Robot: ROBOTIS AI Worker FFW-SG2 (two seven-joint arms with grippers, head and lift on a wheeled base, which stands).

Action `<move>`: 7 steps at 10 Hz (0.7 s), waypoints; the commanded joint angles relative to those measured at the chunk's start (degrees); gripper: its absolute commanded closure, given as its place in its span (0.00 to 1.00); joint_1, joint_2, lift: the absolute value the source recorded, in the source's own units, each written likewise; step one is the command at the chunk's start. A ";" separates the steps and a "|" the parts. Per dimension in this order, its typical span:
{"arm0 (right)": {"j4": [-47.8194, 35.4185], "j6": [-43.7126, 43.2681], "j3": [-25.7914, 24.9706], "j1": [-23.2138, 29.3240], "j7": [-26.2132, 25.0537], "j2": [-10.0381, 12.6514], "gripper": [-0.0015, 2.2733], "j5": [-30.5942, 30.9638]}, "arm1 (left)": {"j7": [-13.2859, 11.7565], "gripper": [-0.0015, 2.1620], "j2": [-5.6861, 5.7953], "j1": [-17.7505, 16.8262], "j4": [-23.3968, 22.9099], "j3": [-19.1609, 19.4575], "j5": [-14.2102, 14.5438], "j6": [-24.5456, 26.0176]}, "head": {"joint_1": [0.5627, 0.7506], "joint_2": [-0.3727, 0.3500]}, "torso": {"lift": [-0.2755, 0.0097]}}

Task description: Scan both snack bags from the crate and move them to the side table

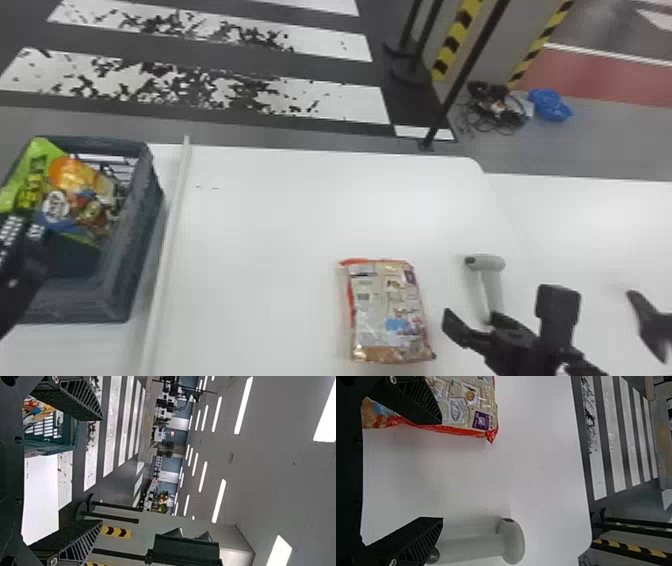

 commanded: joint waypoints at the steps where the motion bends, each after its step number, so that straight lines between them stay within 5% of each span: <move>1: -0.39 10.81 -2.94 -3.12 5.99 -0.16 0.03 -2.58 | 0.00 0.03 0.01 0.01 0.08 -0.31 -0.72 -0.35 | 0.70 0.26 | 0.86; 7: 6.03 27.86 -2.67 -14.19 22.16 -4.82 0.03 -3.11 | 0.09 0.03 0.09 0.36 -0.01 -0.57 -1.42 -1.06 | 0.70 0.38 | 0.86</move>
